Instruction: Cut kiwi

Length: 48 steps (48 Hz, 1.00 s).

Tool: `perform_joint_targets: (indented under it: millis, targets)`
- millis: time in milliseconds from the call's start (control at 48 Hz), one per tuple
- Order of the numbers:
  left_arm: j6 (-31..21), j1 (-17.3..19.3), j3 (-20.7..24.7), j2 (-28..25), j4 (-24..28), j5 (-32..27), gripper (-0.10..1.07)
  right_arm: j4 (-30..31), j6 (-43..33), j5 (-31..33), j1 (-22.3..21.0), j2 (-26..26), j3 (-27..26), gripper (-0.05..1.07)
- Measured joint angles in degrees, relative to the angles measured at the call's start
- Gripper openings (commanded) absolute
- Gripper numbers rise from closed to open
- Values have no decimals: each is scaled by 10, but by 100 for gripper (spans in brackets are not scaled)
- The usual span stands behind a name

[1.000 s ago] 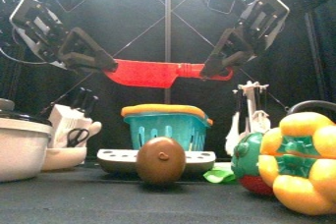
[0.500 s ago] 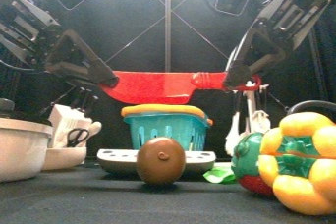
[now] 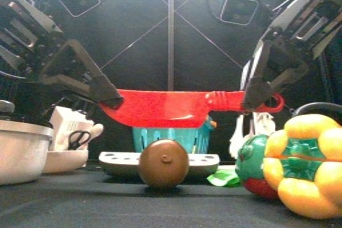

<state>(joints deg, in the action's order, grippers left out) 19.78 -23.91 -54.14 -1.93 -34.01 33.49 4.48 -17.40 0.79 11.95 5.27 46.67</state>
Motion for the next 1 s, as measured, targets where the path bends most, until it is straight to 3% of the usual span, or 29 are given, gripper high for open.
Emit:
perform_joint_targets:
  millis: [292,1000]
  targets:
    - [0,-3,5,-3,-77,-1,41,-1,0,0,-4,-7,0,11]
    - [-40,-5,19,-26,-86,-22,41,-15,1,-1,6,-28,-2,11]
